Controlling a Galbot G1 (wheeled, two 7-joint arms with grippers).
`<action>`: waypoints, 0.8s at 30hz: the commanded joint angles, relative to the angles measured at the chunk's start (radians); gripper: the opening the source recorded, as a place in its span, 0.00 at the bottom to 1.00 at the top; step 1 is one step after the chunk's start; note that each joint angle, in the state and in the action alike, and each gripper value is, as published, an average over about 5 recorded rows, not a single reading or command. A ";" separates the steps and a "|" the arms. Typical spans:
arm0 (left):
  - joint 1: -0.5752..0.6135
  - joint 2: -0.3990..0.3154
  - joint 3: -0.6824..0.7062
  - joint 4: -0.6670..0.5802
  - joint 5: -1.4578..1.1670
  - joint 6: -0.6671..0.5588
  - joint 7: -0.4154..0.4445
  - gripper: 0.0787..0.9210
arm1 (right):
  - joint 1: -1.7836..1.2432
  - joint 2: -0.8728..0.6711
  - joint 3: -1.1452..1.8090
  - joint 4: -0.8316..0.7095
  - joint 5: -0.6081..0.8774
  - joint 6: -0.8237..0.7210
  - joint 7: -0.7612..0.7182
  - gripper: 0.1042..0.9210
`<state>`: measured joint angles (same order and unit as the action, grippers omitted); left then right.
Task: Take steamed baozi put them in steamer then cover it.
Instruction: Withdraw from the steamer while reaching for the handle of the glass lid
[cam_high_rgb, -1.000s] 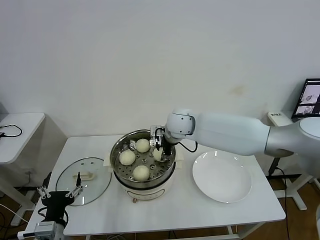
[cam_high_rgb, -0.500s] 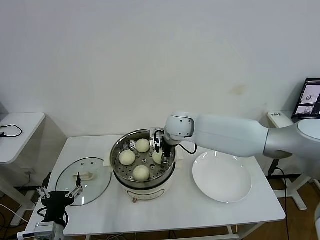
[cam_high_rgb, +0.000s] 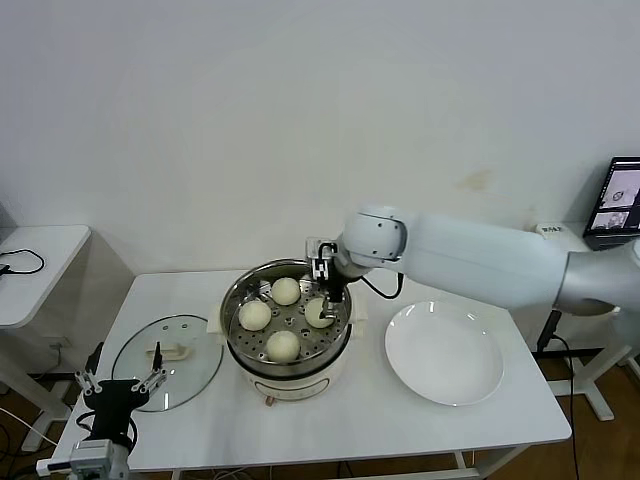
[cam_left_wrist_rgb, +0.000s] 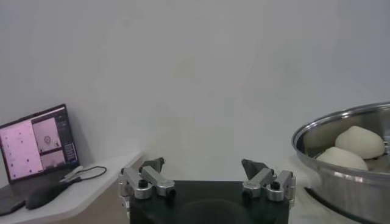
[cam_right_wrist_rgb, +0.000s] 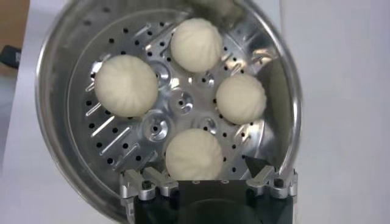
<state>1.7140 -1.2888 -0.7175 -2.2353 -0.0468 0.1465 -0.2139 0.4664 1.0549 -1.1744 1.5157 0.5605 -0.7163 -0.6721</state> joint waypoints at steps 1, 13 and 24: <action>-0.007 0.001 0.002 0.007 0.001 -0.001 0.004 0.88 | -0.139 -0.248 0.177 0.238 0.075 0.087 0.321 0.88; -0.022 0.001 0.000 0.045 0.014 -0.039 0.009 0.88 | -1.103 -0.437 1.127 0.406 -0.075 0.440 0.587 0.88; -0.059 0.024 0.007 0.149 0.172 -0.088 0.014 0.88 | -1.789 -0.060 1.903 0.419 -0.180 0.723 0.474 0.88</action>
<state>1.6727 -1.2751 -0.7109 -2.1604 0.0012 0.0926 -0.2020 -0.5387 0.7707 -0.1454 1.8709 0.4745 -0.3063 -0.2106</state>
